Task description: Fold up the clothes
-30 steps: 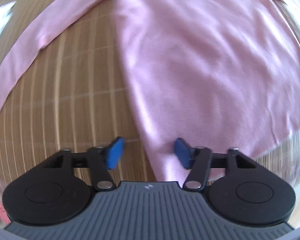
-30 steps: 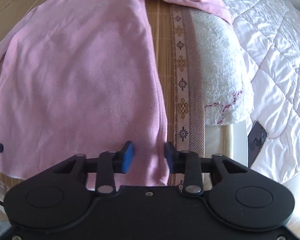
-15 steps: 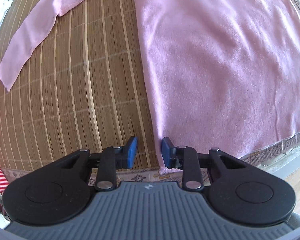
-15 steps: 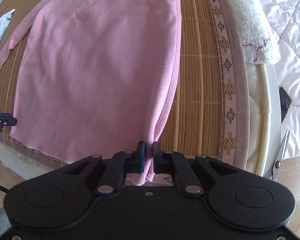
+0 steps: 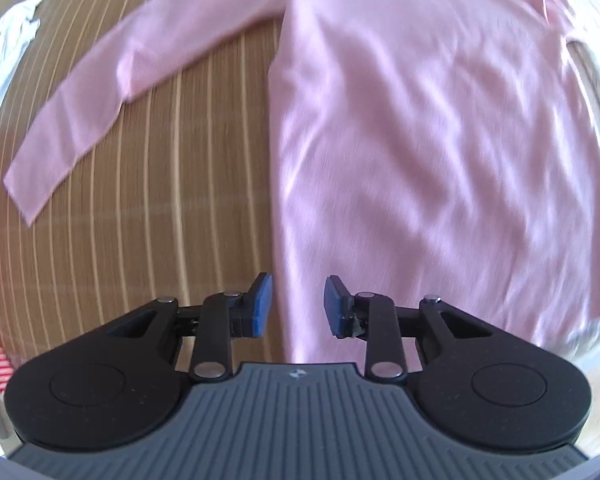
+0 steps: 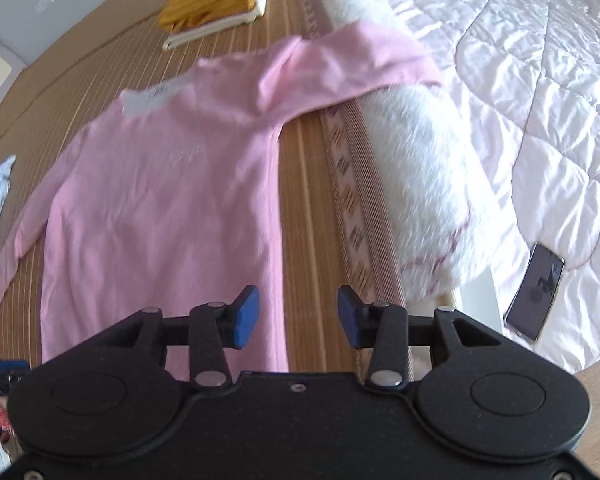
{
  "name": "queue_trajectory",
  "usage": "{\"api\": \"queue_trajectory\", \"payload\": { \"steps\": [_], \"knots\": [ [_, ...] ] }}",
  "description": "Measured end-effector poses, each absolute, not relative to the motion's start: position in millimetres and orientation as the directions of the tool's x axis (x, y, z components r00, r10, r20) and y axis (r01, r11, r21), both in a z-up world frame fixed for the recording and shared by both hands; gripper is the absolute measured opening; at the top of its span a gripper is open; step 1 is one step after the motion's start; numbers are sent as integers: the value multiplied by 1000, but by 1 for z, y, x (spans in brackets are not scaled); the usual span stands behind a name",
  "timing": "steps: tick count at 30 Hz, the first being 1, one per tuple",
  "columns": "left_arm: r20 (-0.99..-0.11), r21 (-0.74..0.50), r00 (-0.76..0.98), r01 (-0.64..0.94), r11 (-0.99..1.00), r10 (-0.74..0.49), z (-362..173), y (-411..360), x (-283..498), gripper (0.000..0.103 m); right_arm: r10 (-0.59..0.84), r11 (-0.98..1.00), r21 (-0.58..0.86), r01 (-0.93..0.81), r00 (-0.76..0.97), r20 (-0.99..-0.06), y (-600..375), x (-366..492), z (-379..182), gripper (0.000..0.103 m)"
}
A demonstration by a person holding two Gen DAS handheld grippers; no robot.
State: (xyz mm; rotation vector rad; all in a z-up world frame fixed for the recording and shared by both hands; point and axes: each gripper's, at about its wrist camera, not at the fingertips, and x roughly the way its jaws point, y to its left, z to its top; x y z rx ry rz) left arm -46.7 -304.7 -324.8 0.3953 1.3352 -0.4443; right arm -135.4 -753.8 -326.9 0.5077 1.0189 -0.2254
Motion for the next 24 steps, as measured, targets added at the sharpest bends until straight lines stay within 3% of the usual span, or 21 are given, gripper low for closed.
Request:
{"api": "queue_trajectory", "payload": {
  "steps": [1,4,11,17,18,20,22,24],
  "knots": [
    [-978,25,188,522,853,-86,-329,-317,-43,45,32,850,306,429,537,-843,-767,-127,-326,53],
    [-974,41,213,520,853,-83,-341,-353,-38,46,-41,797,336,502,600,-799,-830,-96,-332,61],
    [-959,77,269,538,839,-84,-364,-403,-9,46,-53,489,561,668,665,-745,-948,-55,-365,62],
    [-914,135,386,575,807,-122,-351,-435,40,47,72,285,621,730,630,-773,-989,-34,-429,62],
    [-908,129,397,564,815,-132,-352,-444,57,47,81,286,614,735,620,-780,-989,-33,-433,61],
    [-893,104,423,525,845,-153,-353,-464,90,47,64,294,604,741,615,-786,-986,-35,-437,45],
    [-872,93,460,492,865,-168,-356,-481,118,48,59,267,624,735,633,-772,-988,-38,-440,38],
    [-854,93,491,467,879,-171,-361,-498,143,49,61,235,653,720,660,-749,-991,-43,-441,19]
  ]
}}
